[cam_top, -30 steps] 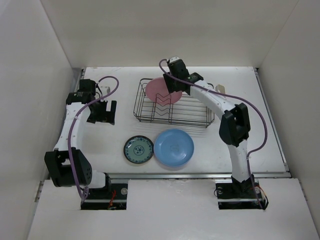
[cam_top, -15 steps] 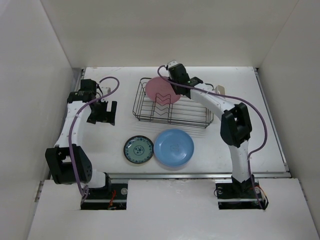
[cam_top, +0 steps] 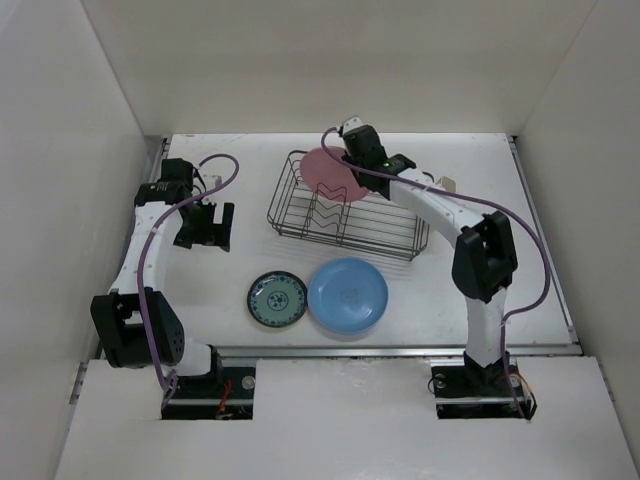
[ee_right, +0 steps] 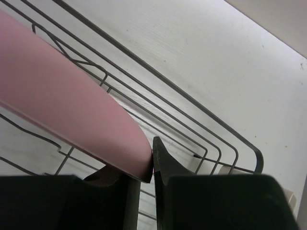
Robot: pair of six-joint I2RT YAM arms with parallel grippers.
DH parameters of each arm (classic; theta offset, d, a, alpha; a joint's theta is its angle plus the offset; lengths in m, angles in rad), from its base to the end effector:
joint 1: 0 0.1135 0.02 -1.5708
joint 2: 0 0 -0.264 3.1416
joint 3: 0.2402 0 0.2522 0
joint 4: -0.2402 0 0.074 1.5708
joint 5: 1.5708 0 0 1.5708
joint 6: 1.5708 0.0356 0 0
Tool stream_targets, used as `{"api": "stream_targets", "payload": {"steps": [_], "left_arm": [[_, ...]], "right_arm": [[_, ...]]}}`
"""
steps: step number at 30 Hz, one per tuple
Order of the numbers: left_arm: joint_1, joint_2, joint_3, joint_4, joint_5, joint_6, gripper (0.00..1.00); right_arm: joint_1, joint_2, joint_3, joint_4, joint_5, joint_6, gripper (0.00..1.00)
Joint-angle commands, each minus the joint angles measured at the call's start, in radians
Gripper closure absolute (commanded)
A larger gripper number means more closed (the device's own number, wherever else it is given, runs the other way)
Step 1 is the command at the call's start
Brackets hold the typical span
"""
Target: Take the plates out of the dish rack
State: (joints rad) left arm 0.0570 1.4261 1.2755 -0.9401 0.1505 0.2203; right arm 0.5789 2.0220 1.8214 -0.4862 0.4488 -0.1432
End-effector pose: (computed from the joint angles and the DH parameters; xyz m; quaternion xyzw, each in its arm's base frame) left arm 0.2834 0.0108 0.3005 0.0968 0.9639 -0.0396 0.2449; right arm 0.4012 0.2437 0.2938 -0.2223 0.8580 -0.1063 0.4506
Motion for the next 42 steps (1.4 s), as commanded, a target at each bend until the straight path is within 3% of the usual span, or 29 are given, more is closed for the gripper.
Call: {"api": "stream_targets", "payload": {"steps": [1,17,20,23,25,29,35,40,42], "left_arm": [[0.003,-0.006,0.027,-0.023,0.014,0.013,0.01],[0.003,-0.006,0.036,-0.023,0.014,0.013,0.01],[0.003,-0.006,0.036,-0.023,0.014,0.013,0.01],[0.003,-0.015,0.027,-0.023,0.014,0.013,0.01],[0.003,-0.015,0.027,-0.023,0.023,0.013,0.01],[0.003,-0.015,0.027,-0.023,0.034,0.013,0.01],[0.003,-0.006,0.027,-0.014,0.054,0.004,0.01],[0.003,-0.015,0.027,-0.005,0.066,0.004,0.01],[0.003,-0.015,0.027,-0.005,0.075,0.004,0.01]], "right_arm": [[0.006,-0.109,0.010,0.141,0.054,0.030,1.00],[0.024,-0.200,-0.033,0.141,0.082,0.059,1.00],[0.024,-0.264,-0.033,0.040,-0.013,0.097,1.00],[0.024,-0.322,-0.033,-0.090,-0.243,0.148,1.00],[0.024,-0.373,-0.106,-0.188,-0.402,0.178,1.00],[0.035,-0.469,-0.304,-0.261,-0.577,0.246,1.00],[0.082,-0.563,-0.534,-0.318,-0.628,0.335,1.00],[0.102,-0.585,-0.628,-0.318,-0.589,0.389,1.00],[0.102,-0.576,-0.651,-0.318,-0.579,0.399,0.91]]}}
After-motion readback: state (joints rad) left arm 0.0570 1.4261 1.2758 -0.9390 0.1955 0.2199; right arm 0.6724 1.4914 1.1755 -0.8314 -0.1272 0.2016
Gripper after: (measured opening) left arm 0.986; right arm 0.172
